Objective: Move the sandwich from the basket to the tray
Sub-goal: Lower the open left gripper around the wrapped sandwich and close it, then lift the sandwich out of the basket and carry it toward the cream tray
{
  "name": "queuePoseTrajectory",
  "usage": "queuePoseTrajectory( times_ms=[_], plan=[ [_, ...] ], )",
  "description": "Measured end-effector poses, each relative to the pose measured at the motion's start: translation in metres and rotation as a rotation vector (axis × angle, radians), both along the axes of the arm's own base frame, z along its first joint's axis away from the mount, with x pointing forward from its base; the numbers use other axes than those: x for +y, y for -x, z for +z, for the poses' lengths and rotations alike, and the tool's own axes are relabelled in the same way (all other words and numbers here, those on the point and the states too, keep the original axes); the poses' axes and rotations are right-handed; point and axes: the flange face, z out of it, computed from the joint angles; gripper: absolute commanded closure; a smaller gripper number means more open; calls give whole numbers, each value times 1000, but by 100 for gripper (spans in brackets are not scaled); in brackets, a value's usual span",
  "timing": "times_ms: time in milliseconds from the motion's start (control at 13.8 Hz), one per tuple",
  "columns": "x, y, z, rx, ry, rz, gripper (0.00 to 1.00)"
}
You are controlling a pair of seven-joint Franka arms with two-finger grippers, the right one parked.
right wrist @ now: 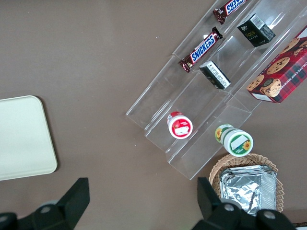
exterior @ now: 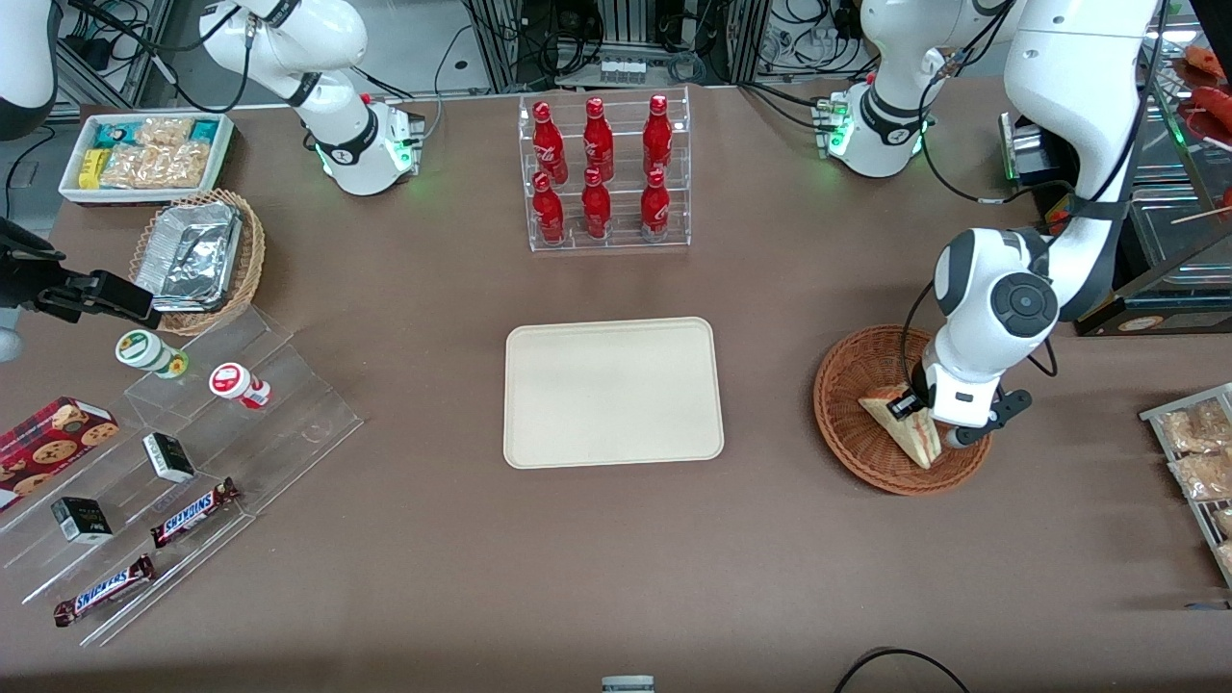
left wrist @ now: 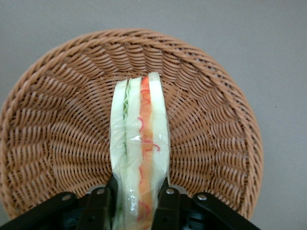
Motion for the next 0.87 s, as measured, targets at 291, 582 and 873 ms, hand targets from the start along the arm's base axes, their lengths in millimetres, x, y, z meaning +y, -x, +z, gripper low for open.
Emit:
queuePoseTrajectory(
  times_ms=[291,582,873],
  plan=[
    [-14,-17,75,67,-28,-6,100],
    [-91,-22,153,45,-31,-45,100],
    [-208,4,148,33,-23,-189,100]
  ],
)
